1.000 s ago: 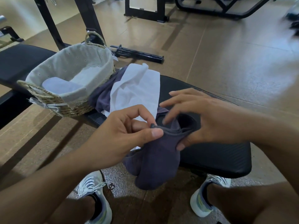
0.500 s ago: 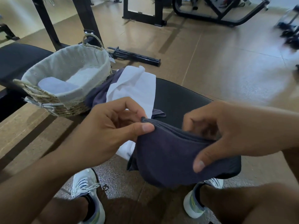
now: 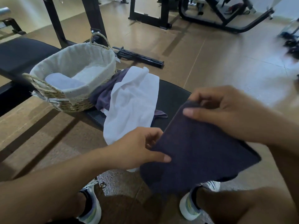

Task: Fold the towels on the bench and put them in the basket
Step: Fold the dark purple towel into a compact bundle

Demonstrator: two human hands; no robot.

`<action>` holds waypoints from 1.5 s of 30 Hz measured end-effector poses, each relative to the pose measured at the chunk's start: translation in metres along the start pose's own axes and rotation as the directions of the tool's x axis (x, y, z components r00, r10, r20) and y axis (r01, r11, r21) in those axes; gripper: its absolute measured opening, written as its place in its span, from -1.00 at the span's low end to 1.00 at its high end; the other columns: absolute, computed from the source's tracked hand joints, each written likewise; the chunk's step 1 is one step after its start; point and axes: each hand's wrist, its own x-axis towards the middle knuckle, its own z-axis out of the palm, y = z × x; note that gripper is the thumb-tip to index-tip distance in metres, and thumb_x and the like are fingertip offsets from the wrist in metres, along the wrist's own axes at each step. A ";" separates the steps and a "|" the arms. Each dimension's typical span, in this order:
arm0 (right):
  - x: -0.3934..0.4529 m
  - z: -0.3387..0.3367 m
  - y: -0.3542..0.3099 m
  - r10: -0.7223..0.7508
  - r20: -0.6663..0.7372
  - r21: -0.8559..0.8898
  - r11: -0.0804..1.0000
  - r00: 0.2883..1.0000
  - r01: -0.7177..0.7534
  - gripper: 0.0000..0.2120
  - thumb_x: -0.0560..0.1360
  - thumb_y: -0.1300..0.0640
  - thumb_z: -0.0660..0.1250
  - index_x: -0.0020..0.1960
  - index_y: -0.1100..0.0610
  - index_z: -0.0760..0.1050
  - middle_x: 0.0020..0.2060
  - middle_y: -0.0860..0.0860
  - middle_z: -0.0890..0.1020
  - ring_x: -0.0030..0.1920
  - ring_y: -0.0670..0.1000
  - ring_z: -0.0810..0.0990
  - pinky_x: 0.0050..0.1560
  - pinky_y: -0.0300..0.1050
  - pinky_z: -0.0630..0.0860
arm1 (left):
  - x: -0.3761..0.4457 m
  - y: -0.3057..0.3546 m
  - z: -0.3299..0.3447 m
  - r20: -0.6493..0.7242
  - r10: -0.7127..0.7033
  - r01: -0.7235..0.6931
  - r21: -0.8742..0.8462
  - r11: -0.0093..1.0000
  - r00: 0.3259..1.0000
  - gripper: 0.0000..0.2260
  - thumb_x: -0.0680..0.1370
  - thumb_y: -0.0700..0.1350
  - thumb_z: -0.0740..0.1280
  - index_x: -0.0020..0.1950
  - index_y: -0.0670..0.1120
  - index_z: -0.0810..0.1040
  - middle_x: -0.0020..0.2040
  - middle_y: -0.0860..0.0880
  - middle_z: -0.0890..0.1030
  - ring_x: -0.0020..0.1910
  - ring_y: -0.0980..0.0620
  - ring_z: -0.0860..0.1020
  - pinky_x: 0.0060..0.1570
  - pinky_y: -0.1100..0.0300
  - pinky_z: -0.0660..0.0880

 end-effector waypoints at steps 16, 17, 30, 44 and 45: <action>0.026 -0.043 0.129 0.595 -0.084 0.197 0.796 0.799 -0.572 -0.69 0.65 -0.04 0.28 0.08 0.21 0.62 0.03 0.26 0.68 -0.11 0.18 0.63 -0.15 -0.05 0.48 | 0.013 0.004 -0.040 -0.166 -0.260 0.213 -0.258 0.942 0.951 -0.74 0.45 0.01 0.52 0.00 -0.15 0.71 -0.03 -0.21 0.73 -0.09 -0.11 0.67 0.00 -0.02 0.49; 0.024 -0.043 0.134 0.626 -0.024 0.175 0.770 0.779 -0.613 -0.68 0.65 -0.04 0.28 0.10 0.21 0.63 0.05 0.27 0.68 -0.11 0.16 0.62 -0.13 -0.03 0.48 | 0.013 0.005 -0.041 -0.110 -0.328 0.276 -0.333 0.902 0.938 -0.70 0.44 0.01 0.49 0.03 -0.17 0.72 0.01 -0.24 0.72 -0.06 -0.13 0.66 0.05 -0.01 0.49; 0.032 -0.023 0.175 0.717 -0.112 -0.286 0.640 0.688 -0.713 -0.82 0.59 0.15 0.39 0.13 0.22 0.52 0.05 0.21 0.64 0.02 0.24 0.63 0.01 0.12 0.61 | 0.042 -0.016 -0.030 -0.354 -0.394 0.228 -0.427 0.875 0.848 -0.89 0.49 -0.25 0.50 -0.06 -0.14 0.59 -0.15 -0.14 0.70 -0.35 0.12 0.65 -0.39 0.25 0.56; 0.051 0.083 0.057 -0.092 0.007 -0.231 0.969 0.996 0.091 -0.77 0.48 -0.15 0.46 0.11 -0.13 0.58 -0.02 -0.21 0.58 0.02 -0.14 0.53 0.07 0.03 0.56 | 0.037 -0.001 -0.023 -0.262 -0.377 0.220 -0.478 0.850 0.888 -0.85 0.60 -0.11 0.37 -0.14 -0.13 0.61 -0.24 -0.10 0.64 -0.32 -0.01 0.64 -0.33 0.16 0.58; 0.053 0.085 0.058 -0.087 0.003 -0.237 0.968 0.996 0.085 -0.76 0.47 -0.15 0.47 0.10 -0.13 0.57 -0.03 -0.21 0.56 0.03 -0.14 0.51 0.09 0.03 0.54 | 0.037 -0.001 -0.024 -0.256 -0.379 0.223 -0.481 0.848 0.889 -0.84 0.61 -0.11 0.35 -0.12 -0.13 0.63 -0.22 -0.13 0.65 -0.31 -0.02 0.65 -0.32 0.16 0.59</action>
